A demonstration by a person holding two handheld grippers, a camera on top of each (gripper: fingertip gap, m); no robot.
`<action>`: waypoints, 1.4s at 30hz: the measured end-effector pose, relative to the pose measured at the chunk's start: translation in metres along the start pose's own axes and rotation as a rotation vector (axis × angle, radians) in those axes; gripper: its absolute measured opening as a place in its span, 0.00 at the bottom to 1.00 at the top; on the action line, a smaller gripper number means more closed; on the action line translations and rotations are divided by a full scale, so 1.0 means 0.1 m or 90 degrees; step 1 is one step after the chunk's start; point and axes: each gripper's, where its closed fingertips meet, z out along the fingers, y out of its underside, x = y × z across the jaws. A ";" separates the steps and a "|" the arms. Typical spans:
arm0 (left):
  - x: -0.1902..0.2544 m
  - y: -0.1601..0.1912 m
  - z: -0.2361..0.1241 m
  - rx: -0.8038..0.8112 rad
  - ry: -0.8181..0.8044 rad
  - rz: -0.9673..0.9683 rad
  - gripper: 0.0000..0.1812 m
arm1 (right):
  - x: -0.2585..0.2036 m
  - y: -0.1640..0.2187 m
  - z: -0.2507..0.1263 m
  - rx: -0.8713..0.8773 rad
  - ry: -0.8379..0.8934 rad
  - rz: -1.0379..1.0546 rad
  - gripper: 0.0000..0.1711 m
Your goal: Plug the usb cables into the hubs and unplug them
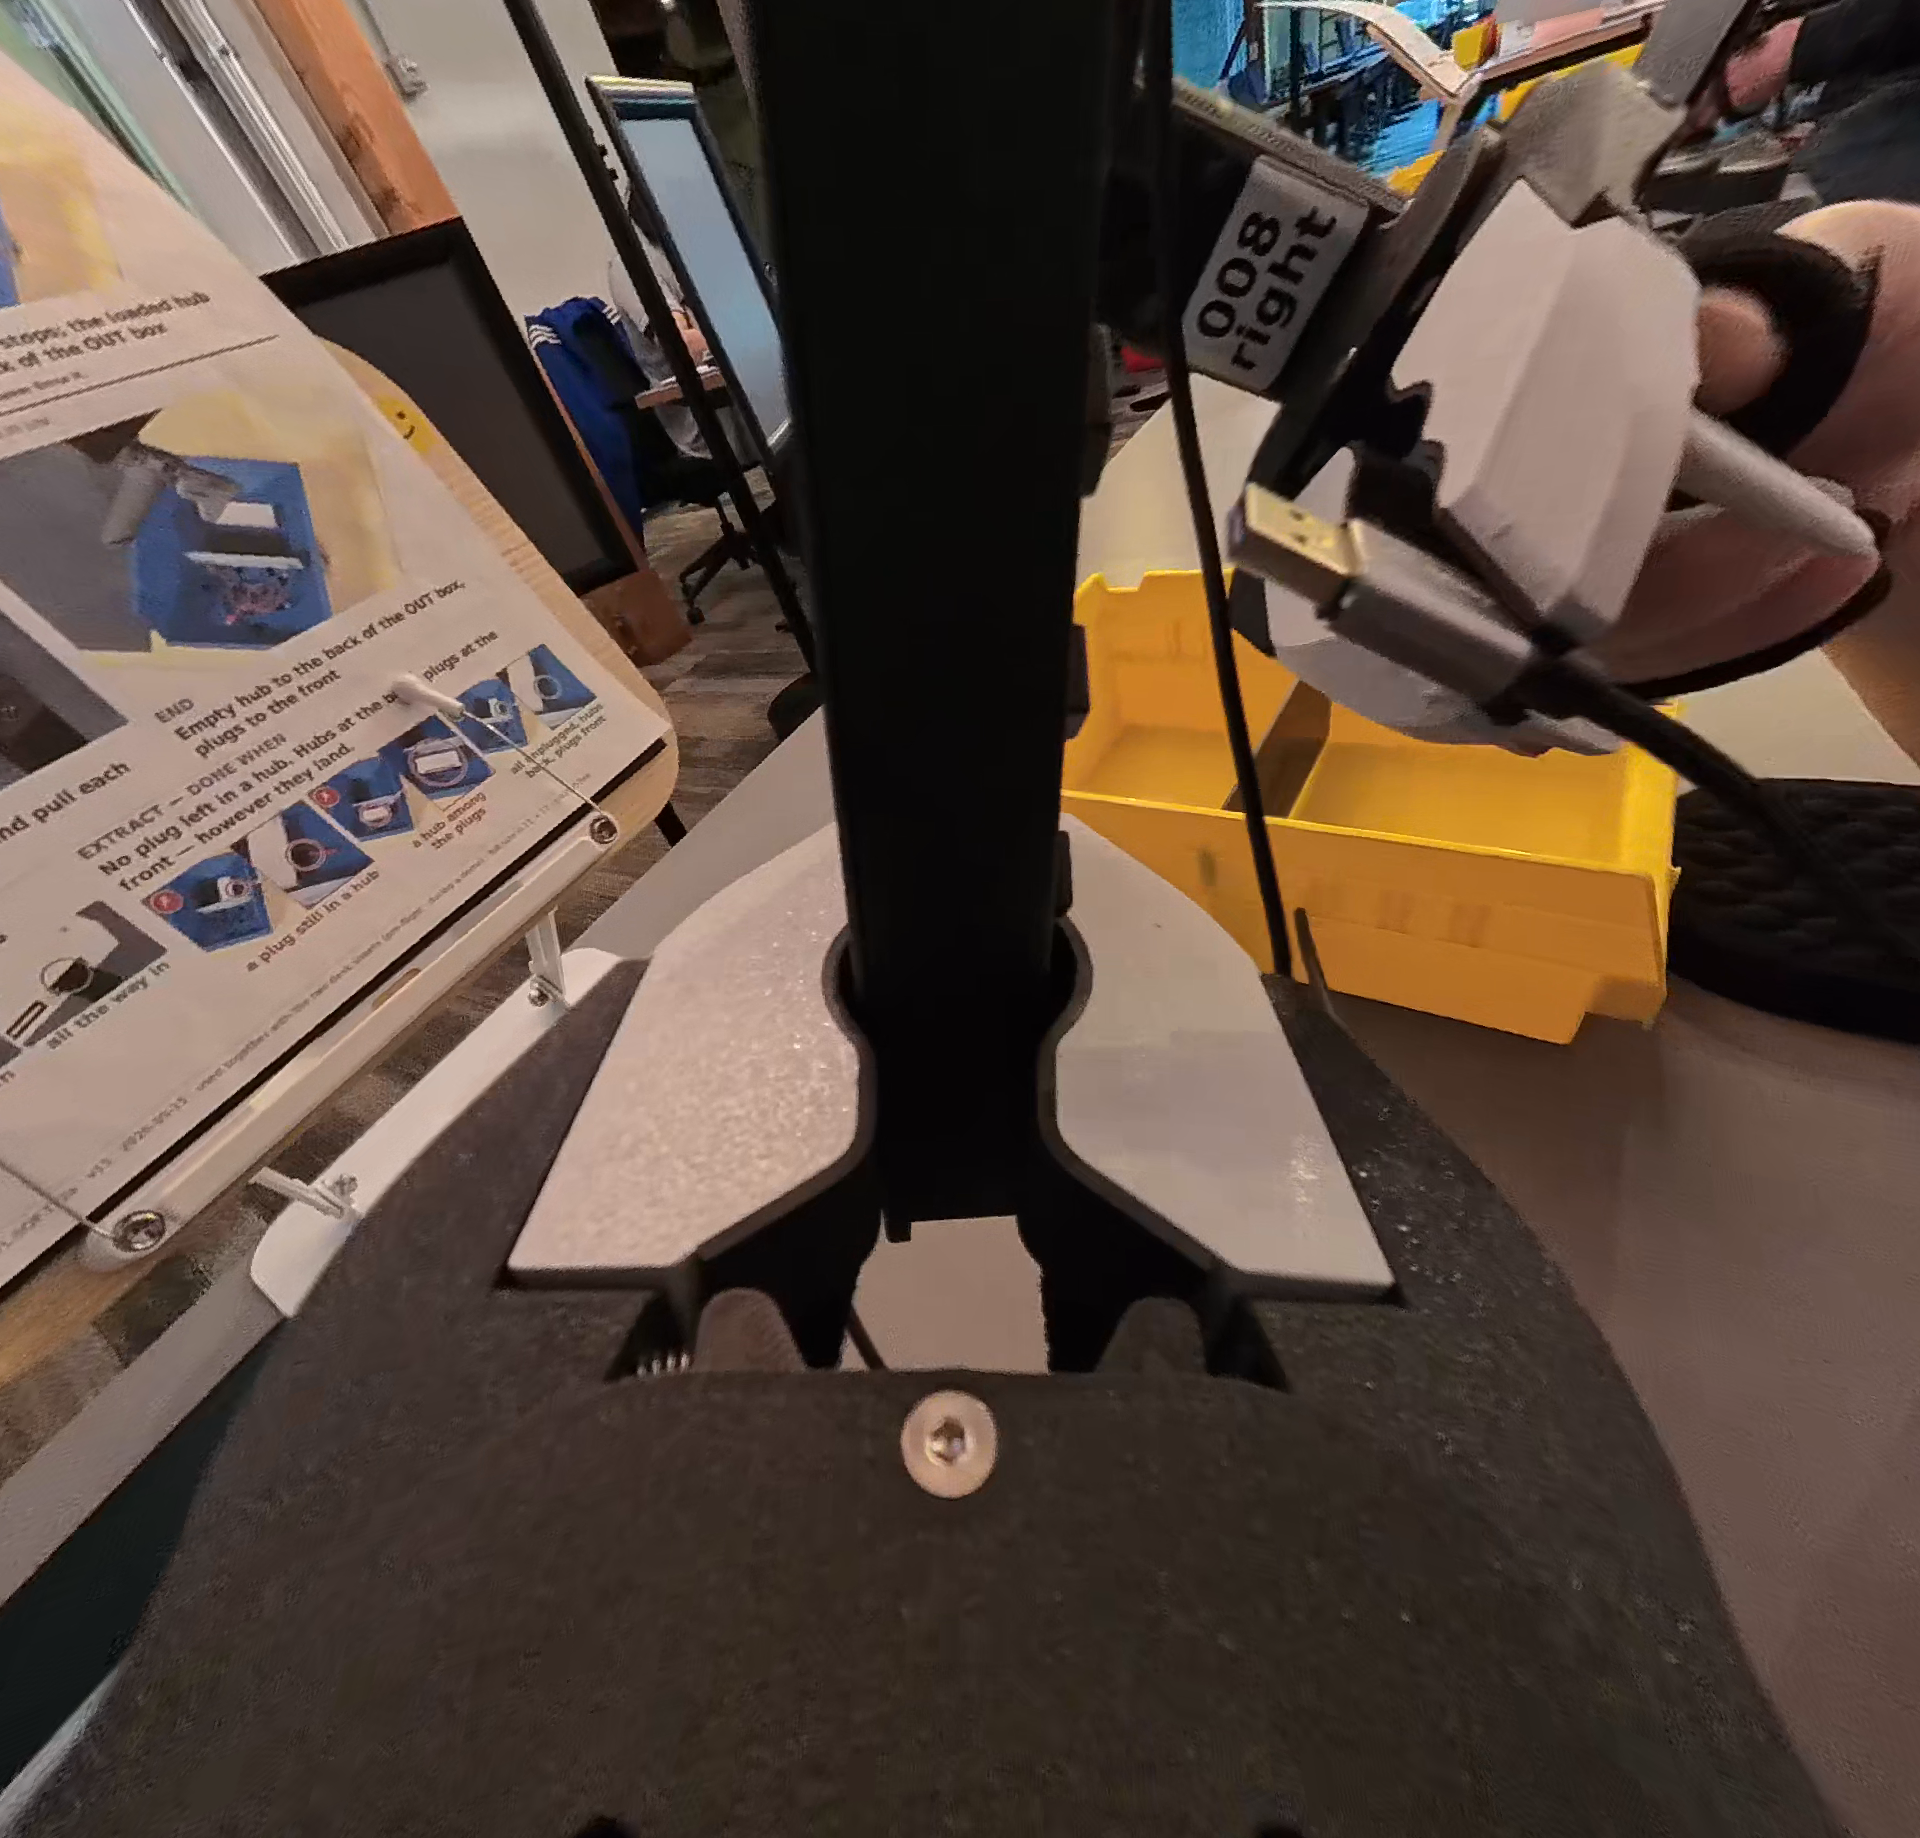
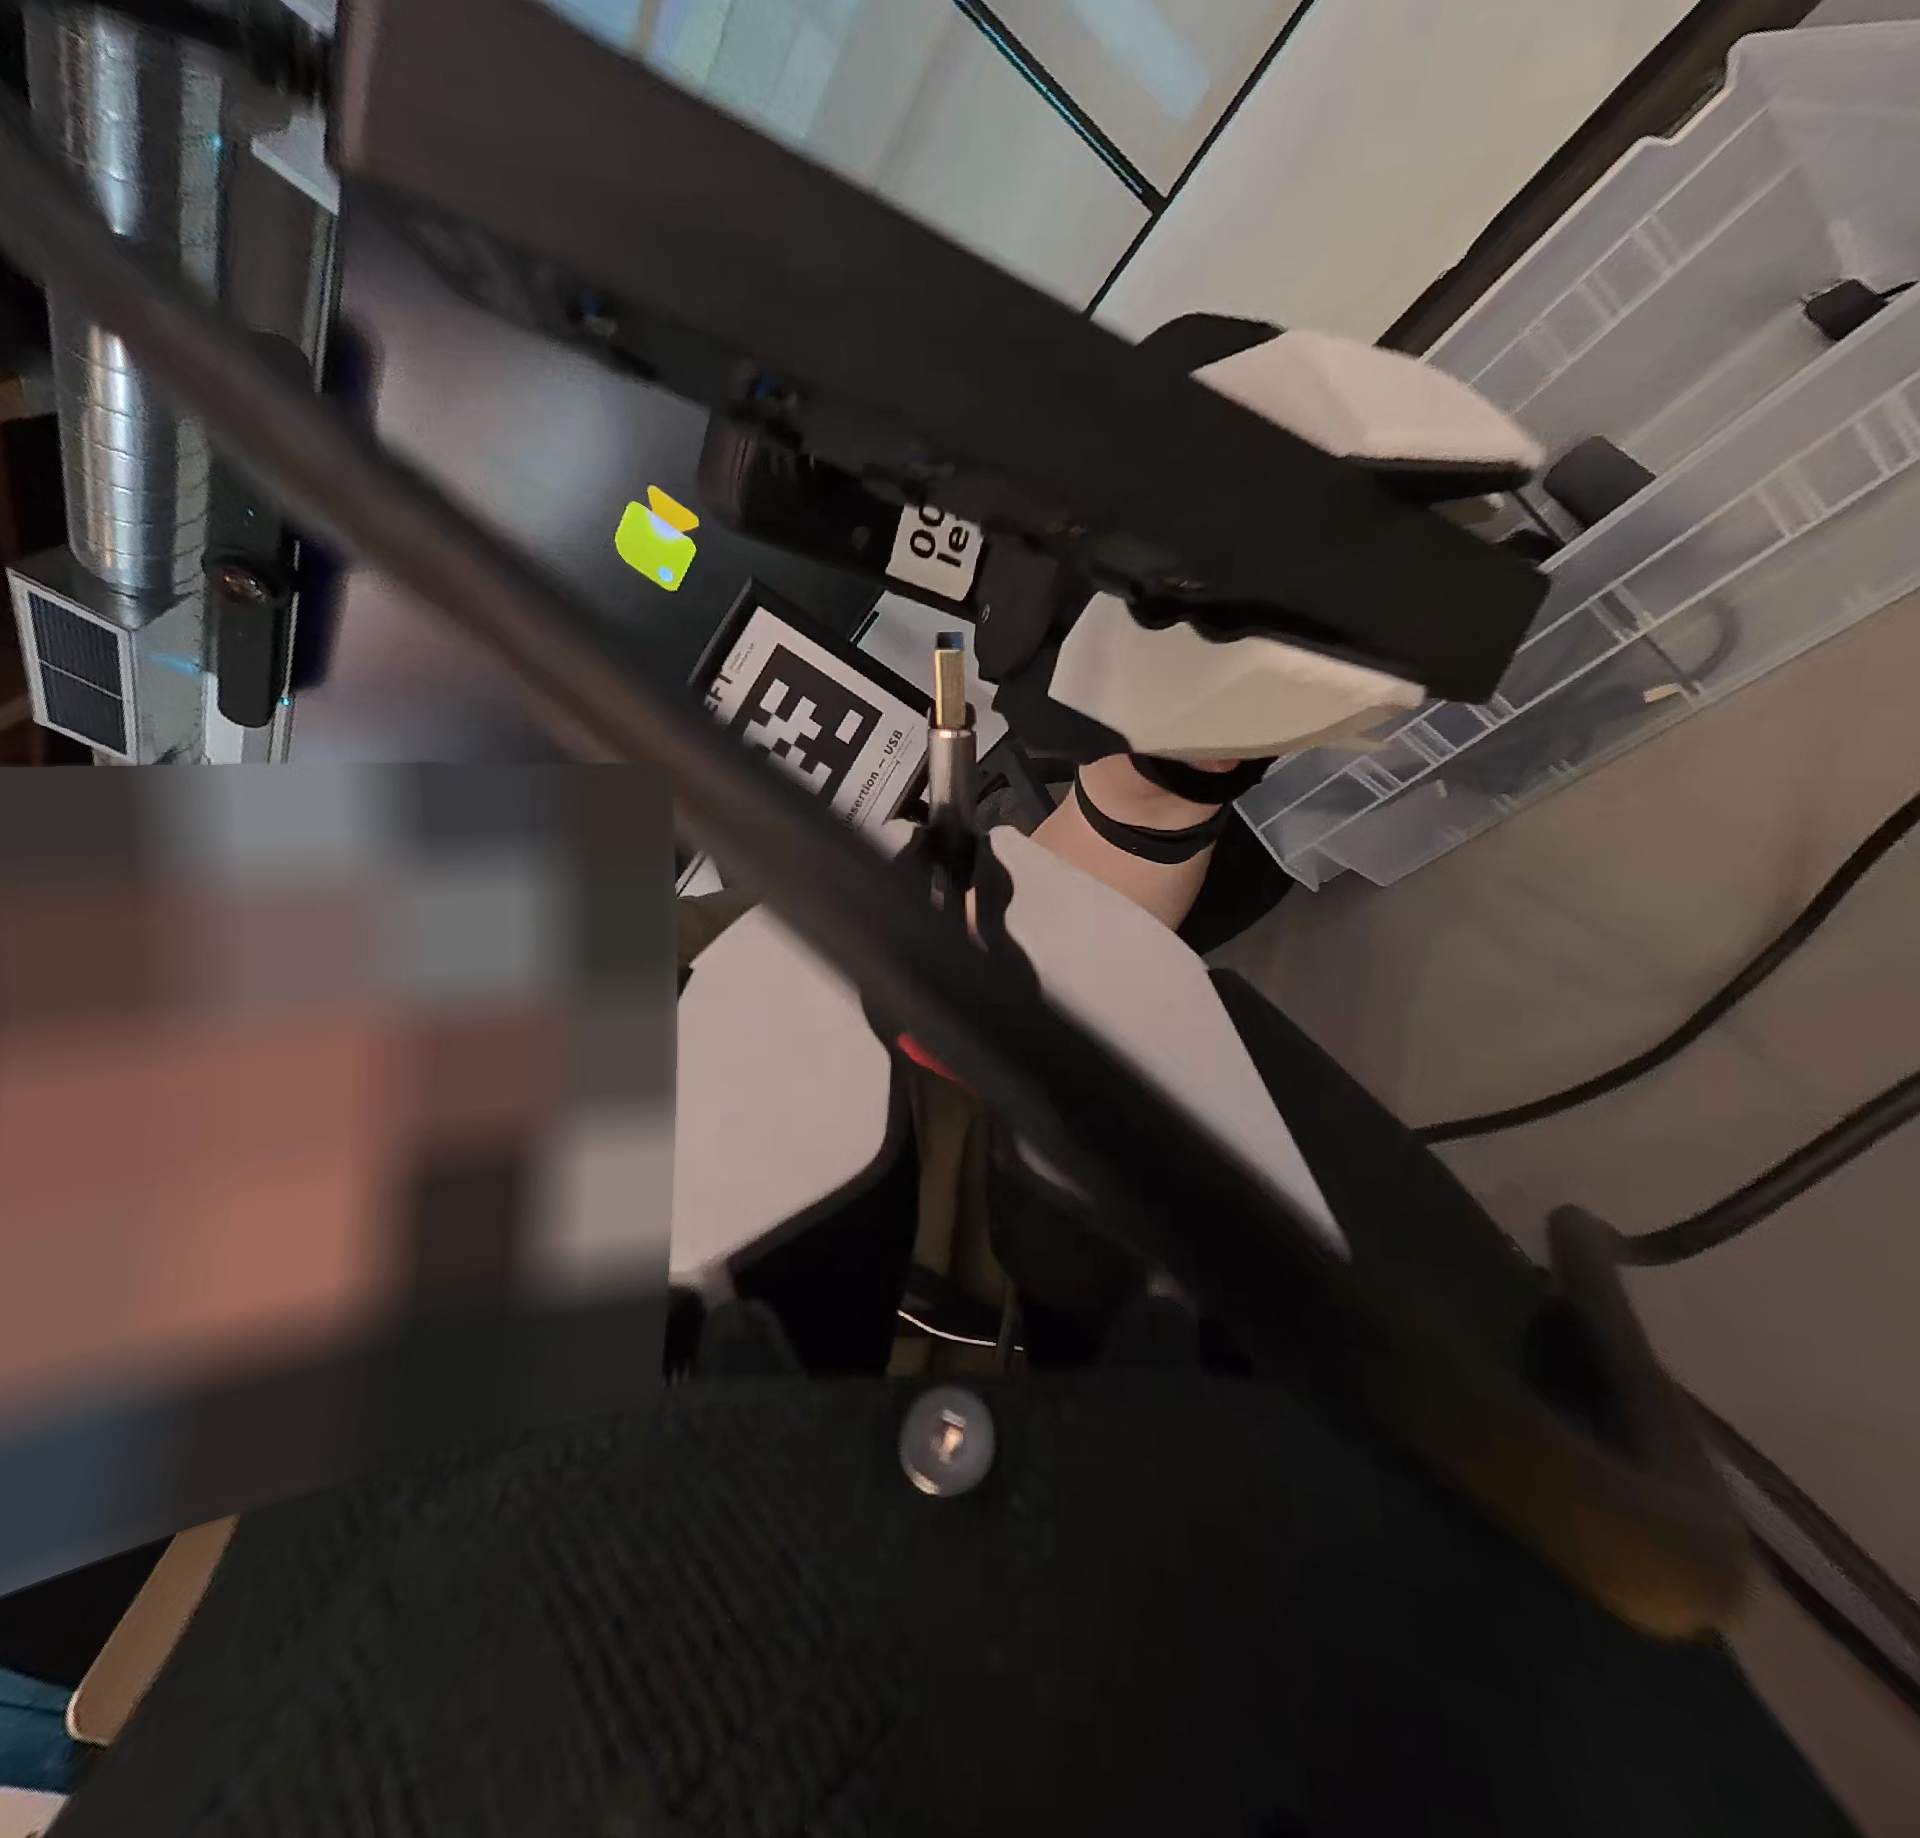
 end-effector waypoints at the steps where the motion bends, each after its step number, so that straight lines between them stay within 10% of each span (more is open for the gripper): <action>1: 0.02 -0.01 0.00 0.004 0.004 0.005 0.14 | 0.01 0.00 -0.01 0.001 0.001 0.002 0.05; 29: 0.24 -0.11 -0.06 0.031 0.043 0.170 0.16 | -0.05 0.11 0.02 -0.042 -0.122 0.064 0.05; 42: 0.27 0.02 -0.01 -0.015 0.114 0.012 0.15 | 0.06 -0.03 -0.05 0.014 -0.081 0.062 0.05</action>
